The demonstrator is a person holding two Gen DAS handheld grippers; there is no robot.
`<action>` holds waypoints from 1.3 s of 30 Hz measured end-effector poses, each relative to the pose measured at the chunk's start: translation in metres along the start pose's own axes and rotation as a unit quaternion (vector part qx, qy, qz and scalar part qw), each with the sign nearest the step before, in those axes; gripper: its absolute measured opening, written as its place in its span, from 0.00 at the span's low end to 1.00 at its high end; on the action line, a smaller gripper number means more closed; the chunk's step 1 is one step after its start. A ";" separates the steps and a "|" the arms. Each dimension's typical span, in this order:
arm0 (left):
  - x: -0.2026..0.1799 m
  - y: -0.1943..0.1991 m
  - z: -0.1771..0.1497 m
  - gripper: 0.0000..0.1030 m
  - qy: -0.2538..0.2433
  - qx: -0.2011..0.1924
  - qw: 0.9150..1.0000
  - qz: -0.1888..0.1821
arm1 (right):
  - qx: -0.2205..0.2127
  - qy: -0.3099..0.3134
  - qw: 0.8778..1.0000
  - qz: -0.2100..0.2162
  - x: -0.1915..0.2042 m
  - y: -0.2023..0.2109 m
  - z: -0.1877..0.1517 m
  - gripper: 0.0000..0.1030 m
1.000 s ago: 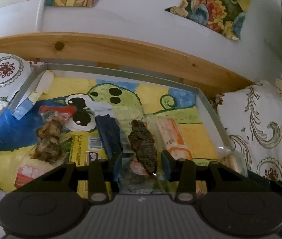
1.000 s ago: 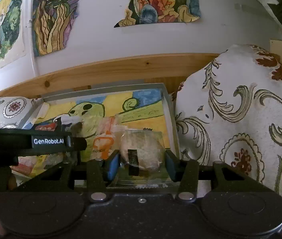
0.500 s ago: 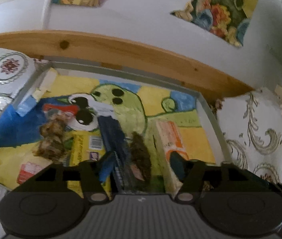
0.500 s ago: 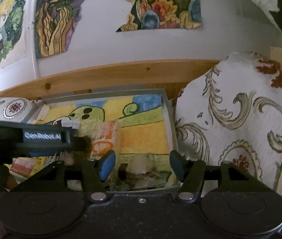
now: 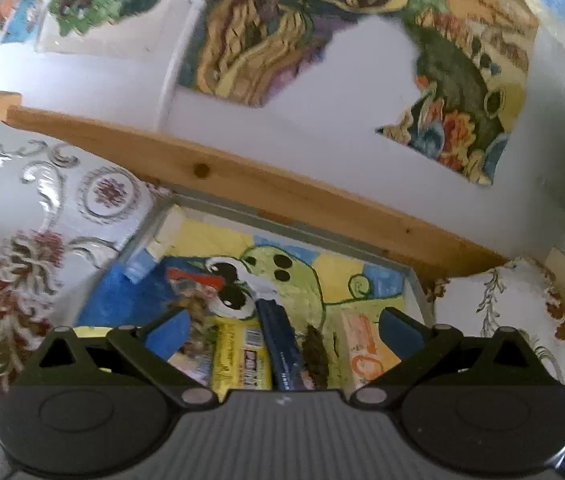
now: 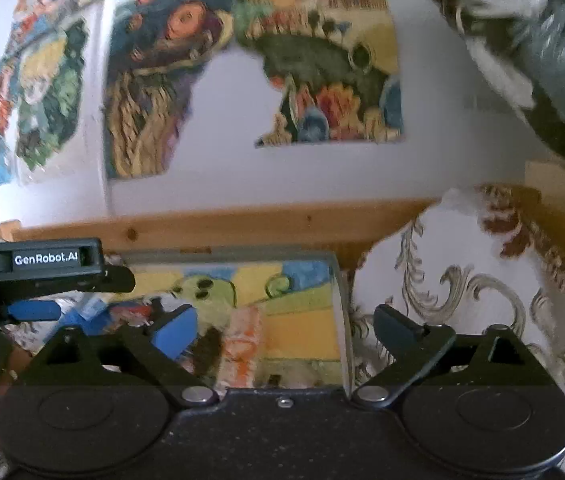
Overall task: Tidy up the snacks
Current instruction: 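Open the left tool to drop the dried strip while the right tool releases the biscuit, then lift both tools away from the tray back over the snack pile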
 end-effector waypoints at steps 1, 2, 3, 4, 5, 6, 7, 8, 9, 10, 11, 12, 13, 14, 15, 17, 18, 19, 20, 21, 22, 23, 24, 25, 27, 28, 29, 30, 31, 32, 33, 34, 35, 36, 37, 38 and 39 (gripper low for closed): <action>0.002 0.007 0.000 1.00 0.002 -0.004 1.000 0.005 | -0.007 0.002 1.000 0.003 0.001 0.008 0.001 0.95; 0.003 0.014 -0.001 1.00 0.002 -0.008 1.000 0.009 | -0.016 0.004 1.000 0.007 0.003 0.016 0.002 0.96; 0.004 0.022 -0.001 1.00 0.002 -0.013 1.000 0.013 | -0.025 0.006 1.000 0.009 0.004 0.024 0.003 0.98; 0.006 0.029 -0.002 1.00 0.002 -0.018 1.000 0.015 | -0.033 0.008 0.999 0.010 0.006 0.032 0.003 0.99; 0.008 0.037 -0.004 1.00 0.002 -0.023 1.000 0.016 | -0.041 0.011 0.999 0.011 0.007 0.040 0.004 0.99; 0.009 0.046 -0.006 1.00 0.002 -0.030 0.999 0.018 | -0.048 0.013 0.999 0.011 0.008 0.046 0.004 0.99; 0.011 0.054 -0.008 1.00 0.001 -0.036 0.999 0.020 | -0.057 0.015 0.998 0.012 0.009 0.053 0.004 0.99; 0.012 0.063 -0.011 1.00 -0.002 -0.042 0.999 0.022 | -0.064 0.016 0.998 0.012 0.010 0.060 0.004 0.99; 0.013 0.071 -0.015 1.00 -0.005 -0.049 0.998 0.025 | -0.069 0.017 0.997 0.011 0.011 0.067 0.002 0.99; 0.014 0.077 -0.018 1.00 -0.009 -0.055 0.998 0.027 | -0.074 0.018 0.997 0.009 0.012 0.073 0.001 0.99; 0.015 0.084 -0.022 1.00 -0.015 -0.061 0.998 0.030 | -0.078 0.018 0.997 0.007 0.013 0.078 -0.001 0.99; 0.016 0.090 -0.026 1.00 -0.021 -0.067 0.997 0.033 | -0.079 0.018 0.997 0.006 0.013 0.084 -0.004 0.99; 0.016 0.097 -0.030 1.00 -0.027 -0.071 0.996 0.036 | -0.080 0.018 0.997 0.006 0.013 0.089 -0.008 0.99; 0.017 0.103 -0.035 1.00 -0.033 -0.076 0.996 0.039 | -0.080 0.019 0.997 0.006 0.014 0.095 -0.011 0.99; 0.017 0.108 -0.039 1.00 -0.037 -0.079 0.995 0.041 | -0.081 0.021 0.996 0.007 0.015 0.101 -0.016 0.99; 0.018 0.119 -0.048 1.00 -0.044 -0.083 0.995 0.041 | -0.082 0.029 0.996 0.006 0.018 0.112 -0.023 0.99; 0.019 0.125 -0.053 1.00 -0.047 -0.084 0.995 0.040 | -0.083 0.032 0.996 0.005 0.020 0.117 -0.027 0.99; 0.019 0.130 -0.058 1.00 -0.049 -0.086 0.994 0.040 | -0.084 0.034 0.996 0.004 0.021 0.122 -0.030 0.99; 0.019 0.134 -0.062 1.00 -0.051 -0.088 0.994 0.039 | -0.085 0.035 0.996 0.004 0.022 0.128 -0.034 0.99; 0.019 0.139 -0.067 1.00 -0.052 -0.089 0.994 0.038 | -0.085 0.036 0.996 0.005 0.024 0.133 -0.038 0.99; 0.020 0.143 -0.071 1.00 -0.053 -0.091 0.994 0.038 | -0.086 0.035 0.996 0.005 0.025 0.138 -0.041 0.99; 0.020 0.147 -0.076 1.00 -0.055 -0.091 0.994 0.038 | -0.086 0.035 0.996 0.006 0.026 0.143 -0.045 0.99; 0.021 0.151 -0.080 1.00 -0.056 -0.092 0.994 0.037 | -0.086 0.034 0.996 0.006 0.027 0.148 -0.048 0.99; 0.021 0.155 -0.085 1.00 -0.056 -0.093 0.993 0.037 | -0.085 0.035 0.996 0.006 0.028 0.152 -0.051 0.99; 0.023 0.162 -0.094 1.00 -0.056 -0.095 0.993 0.036 | -0.083 0.036 0.996 0.005 0.030 0.159 -0.057 0.99; 0.024 0.165 -0.098 1.00 -0.056 -0.095 0.993 0.035 | -0.081 0.037 0.996 0.005 0.031 0.164 -0.061 0.99; 0.025 0.168 -0.102 1.00 -0.056 -0.095 0.993 0.035 | -0.079 0.037 0.996 0.005 0.033 0.167 -0.064 0.99; 0.026 0.171 -0.106 1.00 -0.056 -0.095 0.993 0.035 | -0.076 0.038 0.996 0.005 0.034 0.170 -0.068 0.99; 0.028 0.174 -0.109 1.00 -0.055 -0.095 0.993 0.034 | -0.073 0.039 0.997 0.006 0.036 0.174 -0.072 0.99; 0.030 0.177 -0.113 1.00 -0.055 -0.094 0.994 0.034 | -0.069 0.041 0.997 0.006 0.037 0.178 -0.076 0.99; 0.033 0.180 -0.116 1.00 -0.054 -0.093 0.994 0.035 | -0.066 0.043 0.997 0.007 0.039 0.181 -0.079 0.99; 0.035 0.182 -0.119 1.00 -0.053 -0.092 0.994 0.037 | -0.063 0.045 0.997 0.007 0.041 0.184 -0.083 0.99; 0.038 0.185 -0.122 1.00 -0.052 -0.091 0.994 0.038 | -0.059 0.048 0.997 0.008 0.043 0.188 -0.086 0.99; 0.042 0.187 -0.125 1.00 -0.051 -0.089 0.994 0.039 | -0.057 0.051 0.997 0.008 0.044 0.191 -0.089 0.99; 0.045 0.190 -0.128 1.00 -0.048 -0.086 0.994 0.040 | -0.054 0.053 0.997 0.008 0.046 0.194 -0.092 0.99; 0.049 0.192 -0.130 1.00 -0.045 -0.082 0.995 0.042 | -0.050 0.055 0.997 0.008 0.048 0.197 -0.095 0.99; 0.053 0.195 -0.133 1.00 -0.042 -0.078 0.995 0.044 | -0.045 0.056 0.997 0.009 0.050 0.199 -0.099 0.99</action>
Point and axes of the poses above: each gripper's, at about its wrist camera, not at the fingertips, and y roughly against the way its jaws point, x to its left, z to its top, the point moved 2 cm from there along -y, roughly the way its jaws point, and after that the axes turned 11 degrees about x, right-handed, at the moved point
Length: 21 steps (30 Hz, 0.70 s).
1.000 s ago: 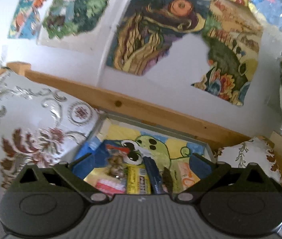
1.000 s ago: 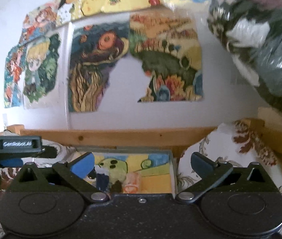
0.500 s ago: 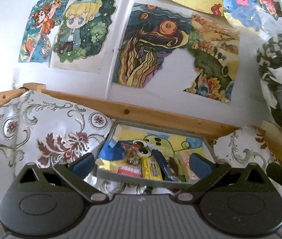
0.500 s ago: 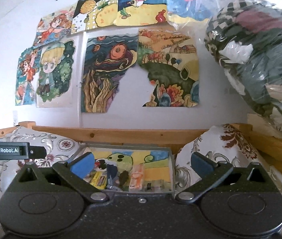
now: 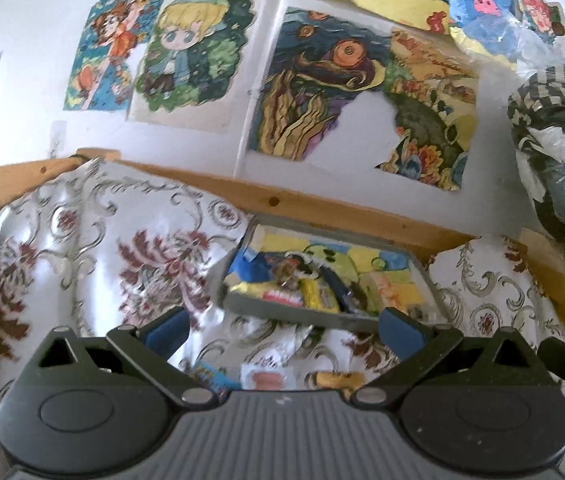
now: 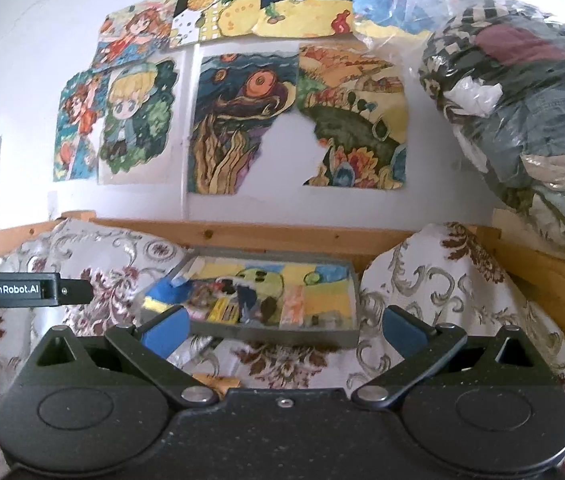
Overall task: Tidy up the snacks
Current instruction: 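Lift both tools away from the tray back over the snack pile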
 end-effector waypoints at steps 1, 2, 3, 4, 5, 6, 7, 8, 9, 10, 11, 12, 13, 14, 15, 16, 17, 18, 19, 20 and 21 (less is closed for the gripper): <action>0.003 0.002 -0.003 1.00 0.002 0.004 1.000 0.002 | 0.004 0.000 1.000 0.001 0.002 0.002 -0.002 0.99; 0.007 0.005 -0.006 1.00 0.004 0.007 1.000 0.006 | 0.010 0.000 1.000 0.001 0.004 0.004 -0.005 0.99; 0.010 0.006 -0.009 1.00 0.005 0.010 1.000 0.010 | 0.018 -0.001 1.000 0.002 0.006 0.006 -0.008 0.99; 0.013 0.008 -0.011 1.00 0.005 0.013 1.000 0.012 | 0.024 -0.002 1.000 0.002 0.007 0.008 -0.011 0.99; 0.016 0.010 -0.015 1.00 0.005 0.016 1.000 0.015 | 0.032 -0.003 0.999 0.004 0.010 0.010 -0.015 0.99; 0.019 0.011 -0.018 1.00 0.006 0.020 1.000 0.017 | 0.038 -0.002 0.999 0.006 0.012 0.012 -0.018 0.99; 0.021 0.012 -0.022 1.00 0.006 0.025 0.999 0.019 | 0.044 0.000 0.999 0.007 0.015 0.013 -0.020 0.99; 0.024 0.013 -0.025 1.00 0.005 0.029 0.999 0.020 | 0.049 0.003 0.999 0.009 0.018 0.015 -0.023 0.99; 0.025 0.014 -0.028 1.00 0.005 0.034 0.999 0.021 | 0.054 0.005 0.998 0.010 0.021 0.016 -0.025 0.99; 0.027 0.014 -0.031 1.00 0.003 0.040 0.999 0.021 | 0.059 0.007 0.998 0.011 0.023 0.017 -0.027 0.99; 0.028 0.015 -0.034 1.00 0.001 0.047 0.999 0.021 | 0.063 0.009 0.998 0.012 0.026 0.018 -0.029 0.99; 0.029 0.016 -0.038 1.00 -0.002 0.052 0.998 0.021 | 0.067 0.010 0.998 0.011 0.028 0.018 -0.031 0.99; 0.030 0.017 -0.041 1.00 -0.004 0.056 0.998 0.021 | 0.072 0.011 0.997 0.011 0.029 0.018 -0.033 0.99; 0.031 0.018 -0.044 1.00 -0.005 0.059 0.998 0.022 | 0.079 0.012 0.997 0.011 0.031 0.017 -0.035 0.99; 0.032 0.018 -0.047 1.00 -0.007 0.064 0.998 0.024 | 0.085 0.012 0.996 0.011 0.032 0.017 -0.036 0.99; 0.033 0.018 -0.050 1.00 -0.008 0.071 0.997 0.025 | 0.091 0.012 0.996 0.012 0.033 0.015 -0.038 0.99; 0.034 0.018 -0.053 1.00 -0.007 0.077 0.997 0.026 | 0.098 0.012 0.995 0.012 0.034 0.014 -0.040 0.99; 0.035 0.018 -0.056 1.00 -0.006 0.083 0.996 0.027 | 0.105 0.013 0.994 0.011 0.035 0.012 -0.041 0.99; 0.036 0.017 -0.059 1.00 -0.002 0.091 0.995 0.030 | 0.111 0.014 0.994 0.011 0.036 0.011 -0.041 0.99; 0.036 0.017 -0.061 1.00 0.001 0.098 0.995 0.032 | 0.118 0.015 0.993 0.011 0.036 0.009 -0.043 0.99; 0.037 0.016 -0.063 1.00 0.004 0.105 0.994 0.033 | 0.125 0.017 0.992 0.010 0.037 0.007 -0.044 0.99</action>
Point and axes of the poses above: each gripper's, at about its wrist camera, not at the fingertips, and y roughly against the way its jaws point, x to its left, z to its top, the point moved 2 cm from there along -y, roughly the way its jaws point, and after that the axes turned 11 degrees about x, right-handed, at the moved point
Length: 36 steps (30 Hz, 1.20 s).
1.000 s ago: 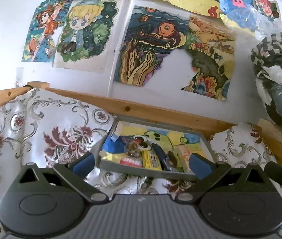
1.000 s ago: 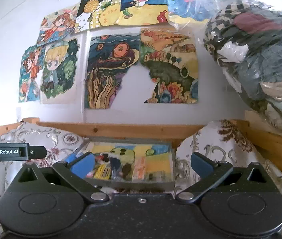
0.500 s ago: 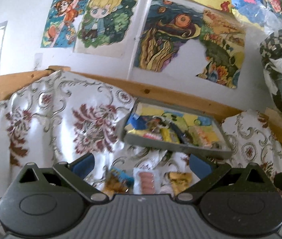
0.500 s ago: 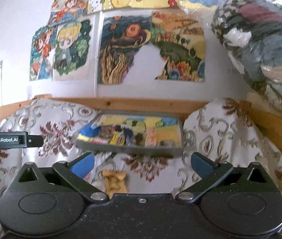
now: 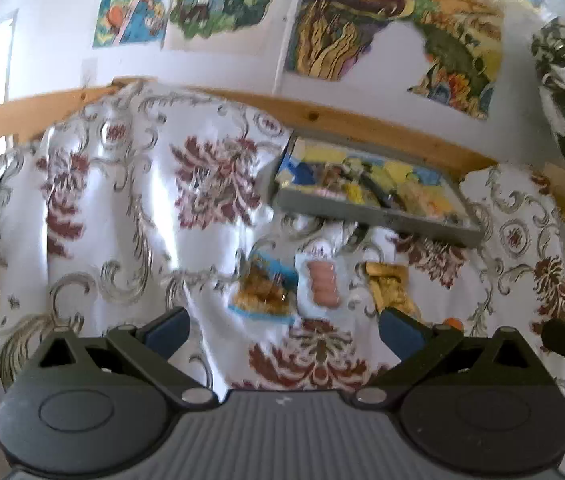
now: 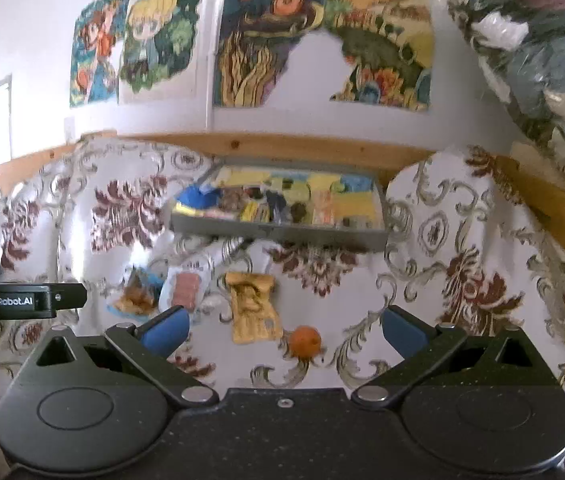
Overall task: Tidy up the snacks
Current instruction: 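Lift both tools away from the tray back over the snack pile, then lower the left tool toward the gold foil bag while the right tool approaches the orange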
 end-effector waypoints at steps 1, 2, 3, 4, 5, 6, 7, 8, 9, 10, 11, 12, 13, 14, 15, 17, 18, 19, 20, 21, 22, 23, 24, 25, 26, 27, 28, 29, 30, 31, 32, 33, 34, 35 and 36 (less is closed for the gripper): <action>0.000 -0.001 -0.001 1.00 0.001 0.005 1.000 0.002 | 0.008 0.002 1.000 -0.001 0.001 -0.002 -0.001 0.99; 0.000 -0.002 -0.002 1.00 0.001 0.010 1.000 0.006 | 0.013 0.003 1.000 -0.003 0.002 -0.004 -0.002 0.99; -0.001 -0.003 -0.002 1.00 -0.002 0.012 1.000 0.009 | 0.016 0.004 1.000 -0.003 0.002 -0.005 -0.002 0.99; -0.001 -0.003 -0.002 1.00 -0.004 0.014 1.000 0.012 | 0.019 0.005 1.000 -0.004 0.003 -0.006 -0.003 0.99; -0.002 -0.004 -0.003 1.00 -0.008 0.016 1.000 0.014 | 0.021 0.006 1.000 -0.004 0.003 -0.006 -0.003 0.99; -0.002 -0.004 -0.003 1.00 -0.010 0.019 1.000 0.014 | 0.024 0.006 1.000 -0.003 0.003 -0.007 -0.003 0.99; -0.003 -0.005 -0.004 1.00 -0.012 0.022 1.000 0.014 | 0.027 0.006 1.000 -0.004 0.004 -0.008 -0.003 0.99; -0.003 -0.006 -0.004 1.00 -0.014 0.025 0.999 0.014 | 0.031 0.006 0.999 -0.004 0.004 -0.009 -0.004 0.99; -0.004 -0.007 -0.005 1.00 -0.016 0.028 0.999 0.014 | 0.035 0.007 0.999 -0.005 0.004 -0.010 -0.004 0.99; -0.005 -0.007 -0.005 1.00 -0.019 0.031 0.999 0.014 | 0.039 0.007 0.999 -0.006 0.004 -0.012 -0.003 0.99; -0.006 -0.008 -0.006 1.00 -0.022 0.034 0.999 0.014 | 0.044 0.008 0.999 -0.007 0.005 -0.014 -0.004 0.99; -0.007 -0.009 -0.006 1.00 -0.025 0.036 0.999 0.014 | 0.049 0.009 0.999 -0.009 0.005 -0.015 -0.004 0.99; -0.007 -0.010 -0.007 1.00 -0.026 0.038 0.999 0.014 | 0.053 0.009 0.999 -0.010 0.005 -0.017 -0.004 0.99; -0.008 -0.011 -0.007 1.00 -0.028 0.040 0.999 0.013 | 0.057 0.009 0.998 -0.012 0.005 -0.019 -0.004 0.99; -0.009 -0.012 -0.007 1.00 -0.030 0.043 0.999 0.013 | 0.060 0.009 0.998 -0.013 0.005 -0.020 -0.004 0.99; -0.009 -0.014 -0.008 1.00 -0.031 0.047 0.998 0.013 | 0.067 0.008 0.998 -0.014 0.004 -0.023 -0.004 0.99; -0.009 -0.015 -0.008 1.00 -0.031 0.050 0.998 0.012 | 0.070 0.007 0.997 -0.014 0.004 -0.024 -0.004 0.99; -0.009 -0.016 -0.008 1.00 -0.032 0.052 0.998 0.012 | 0.073 0.005 0.997 -0.012 0.003 -0.025 -0.004 0.99; -0.010 -0.018 -0.008 1.00 -0.032 0.055 0.998 0.011 | 0.078 0.004 0.997 -0.010 0.003 -0.026 -0.004 0.99; -0.010 -0.019 -0.008 1.00 -0.033 0.059 0.998 0.010 | 0.082 0.003 0.997 -0.009 0.002 -0.028 -0.005 0.99; -0.010 -0.021 -0.008 1.00 -0.034 0.061 0.997 0.010 | 0.087 0.004 0.996 -0.009 0.002 -0.030 -0.005 0.99; -0.011 -0.022 -0.009 1.00 -0.034 0.064 0.997 0.010 | 0.092 0.006 0.996 -0.010 0.003 -0.032 -0.006 0.99; -0.011 -0.024 -0.009 1.00 -0.035 0.067 0.997 0.010 | 0.095 0.008 0.995 -0.011 0.003 -0.033 -0.006 0.99; -0.011 -0.025 -0.009 1.00 -0.036 0.069 0.997 0.010 | 0.098 0.009 0.995 -0.011 0.004 -0.034 -0.006 0.99; -0.012 -0.026 -0.010 1.00 -0.036 0.071 0.997 0.010 | 0.100 0.009 0.995 -0.010 0.004 -0.035 -0.006 0.99; -0.012 -0.027 -0.010 1.00 -0.036 0.073 0.997 0.009 | 0.102 0.009 0.995 -0.009 0.004 -0.036 -0.006 0.99; -0.012 -0.028 -0.010 1.00 -0.036 0.074 0.997 0.009 | 0.104 0.009 0.995 -0.006 0.004 -0.037 -0.006 0.99; -0.012 -0.029 -0.009 1.00 -0.036 0.075 0.997 0.009 | 0.106 0.007 0.994 -0.003 0.003 -0.038 -0.005 0.99; -0.013 -0.031 -0.008 1.00 -0.036 0.076 0.996 0.008 | 0.107 0.006 0.994 -0.001 0.003 -0.039 -0.005 0.99; -0.013 -0.033 -0.007 1.00 -0.036 0.076 0.996 0.008 | 0.109 0.004 0.994 0.002 0.002 -0.041 -0.003 0.99; -0.013 -0.035 -0.005 1.00 -0.037 0.076 0.996 0.008 | 0.111 0.003 0.994 0.002 0.001 -0.043 -0.003 0.99; -0.014 -0.037 -0.003 1.00 -0.037 0.074 0.997 0.009 | 0.113 0.003 0.994 0.002 0.000 -0.046 -0.001 0.99; -0.014 -0.039 -0.002 1.00 -0.039 0.071 0.997 0.010 | 0.115 0.005 0.993 0.002 0.000 -0.048 0.000 0.99; -0.015 -0.041 0.000 1.00 -0.042 0.069 0.997 0.010 | 0.116 0.007 0.993 0.002 -0.001 -0.050 0.001 0.99; -0.016 -0.044 0.001 1.00 -0.045 0.067 0.997 0.010 | 0.116 0.009 0.993 0.003 -0.002 -0.052 0.003 0.99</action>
Point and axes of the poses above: each gripper's, at about its wrist camera, not at the fingertips, and y roughly against the way its jaws point, x to its left, z to its top, the point moved 2 cm from there along -y, roughly the way its jaws point, and after that the axes turned 11 degrees about x, right-handed, at the moved point
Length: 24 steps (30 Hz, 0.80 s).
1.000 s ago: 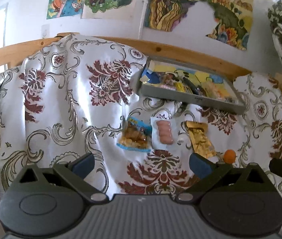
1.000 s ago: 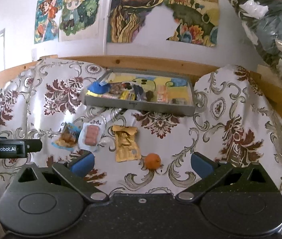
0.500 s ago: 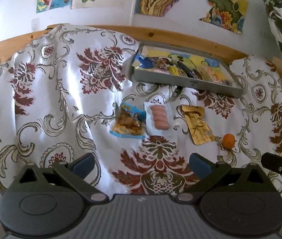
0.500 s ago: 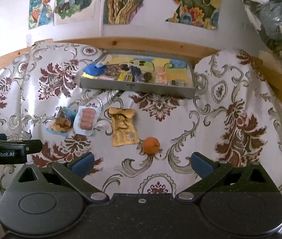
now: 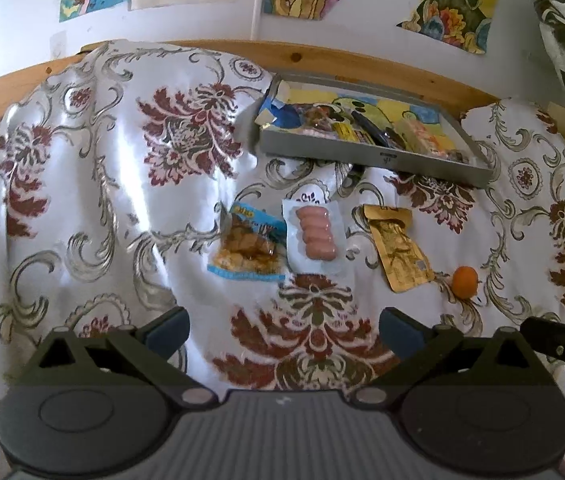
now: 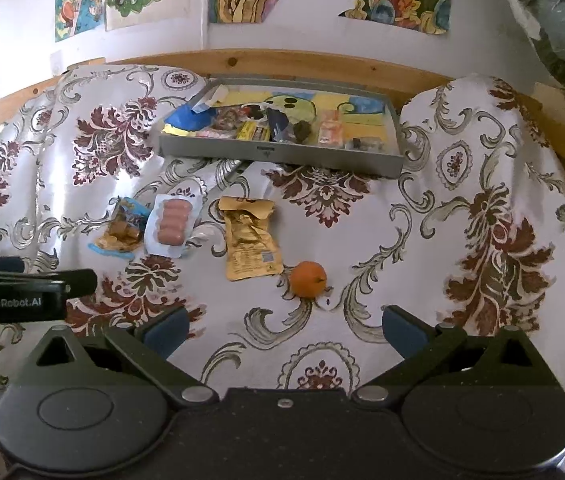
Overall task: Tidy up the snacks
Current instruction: 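Lower the left tool toward the gold foil bag while the right tool approaches the orange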
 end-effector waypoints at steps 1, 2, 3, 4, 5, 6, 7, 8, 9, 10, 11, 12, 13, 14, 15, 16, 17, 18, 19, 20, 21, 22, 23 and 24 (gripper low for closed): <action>-0.001 -0.002 0.002 1.00 -0.002 -0.001 1.000 0.000 | -0.001 0.002 1.000 -0.001 -0.001 -0.001 0.002 0.99; -0.002 -0.005 0.005 1.00 -0.003 -0.002 1.000 -0.001 | -0.001 0.005 1.000 -0.002 -0.001 -0.003 0.004 0.99; -0.003 -0.008 0.007 1.00 -0.003 -0.003 1.000 -0.003 | -0.001 0.008 1.000 -0.003 -0.002 -0.004 0.007 0.99; -0.003 -0.011 0.009 1.00 -0.003 -0.004 1.000 -0.006 | -0.001 0.010 1.000 -0.003 -0.003 -0.005 0.009 0.99; -0.004 -0.014 0.010 1.00 -0.003 -0.004 1.000 -0.009 | -0.001 0.012 1.000 -0.003 -0.004 -0.007 0.011 0.99; -0.005 -0.018 0.012 1.00 -0.003 -0.005 1.000 -0.013 | -0.001 0.014 1.000 -0.003 -0.005 -0.008 0.013 0.99; -0.007 -0.021 0.014 1.00 -0.004 -0.005 1.000 -0.016 | 0.000 0.017 1.000 -0.004 -0.006 -0.010 0.015 0.99; -0.008 -0.024 0.015 1.00 -0.005 -0.005 1.000 -0.019 | 0.002 0.021 1.000 -0.006 -0.007 -0.013 0.017 0.99; -0.011 -0.028 0.017 1.00 -0.008 -0.006 1.000 -0.021 | 0.003 0.026 1.000 -0.008 -0.008 -0.015 0.019 0.99; -0.013 -0.031 0.018 1.00 -0.010 -0.007 1.000 -0.023 | 0.004 0.033 0.999 -0.009 -0.009 -0.017 0.020 0.99; -0.015 -0.034 0.019 1.00 -0.014 -0.009 1.000 -0.026 | 0.004 0.040 0.999 -0.012 -0.010 -0.018 0.022 0.99; -0.017 -0.038 0.021 1.00 -0.016 -0.010 0.999 -0.031 | 0.004 0.048 0.999 -0.016 -0.011 -0.021 0.024 0.99; -0.019 -0.040 0.022 1.00 -0.018 -0.011 0.999 -0.035 | 0.004 0.056 0.998 -0.019 -0.012 -0.023 0.025 0.99; -0.021 -0.043 0.024 1.00 -0.019 -0.012 0.999 -0.040 | 0.004 0.063 0.998 -0.023 -0.014 -0.025 0.027 0.99; -0.023 -0.046 0.025 1.00 -0.019 -0.014 0.999 -0.043 | 0.005 0.069 0.997 -0.026 -0.017 -0.029 0.028 0.99; -0.025 -0.049 0.027 1.00 -0.019 -0.015 0.999 -0.047 | 0.006 0.073 0.997 -0.029 -0.019 -0.032 0.030 0.99; -0.026 -0.052 0.028 1.00 -0.020 -0.016 0.998 -0.050 | 0.008 0.075 0.997 -0.032 -0.022 -0.036 0.032 0.99; -0.028 -0.055 0.030 1.00 -0.021 -0.018 0.998 -0.054 | 0.009 0.077 0.996 -0.034 -0.024 -0.039 0.034 0.99; -0.030 -0.058 0.032 1.00 -0.023 -0.021 0.998 -0.056 | 0.010 0.079 0.996 -0.035 -0.027 -0.043 0.036 0.99; -0.031 -0.061 0.033 1.00 -0.023 -0.021 0.998 -0.059 | 0.012 0.081 0.996 -0.037 -0.030 -0.047 0.037 0.99; -0.033 -0.065 0.035 1.00 -0.022 -0.019 0.997 -0.066 | 0.013 0.081 0.996 -0.040 -0.031 -0.050 0.038 0.99; -0.033 -0.068 0.037 1.00 -0.018 -0.017 0.997 -0.074 | 0.016 0.080 0.996 -0.045 -0.033 -0.053 0.040 0.99; -0.034 -0.072 0.038 1.00 -0.013 -0.016 0.997 -0.081 | 0.019 0.079 0.996 -0.049 -0.035 -0.056 0.040 0.99; -0.035 -0.077 0.039 1.00 -0.006 -0.014 0.996 -0.088 | 0.021 0.078 0.995 -0.051 -0.036 -0.059 0.041 0.99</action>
Point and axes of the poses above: each gripper's, at about its wrist camera, not at the fingertips, and y roughly against the way its jaws point, x to its left, z to its top, the point moved 2 cm from there along -y, roughly the way its jaws point, and after that the axes turned 11 degrees about x, right-handed, at the moved point
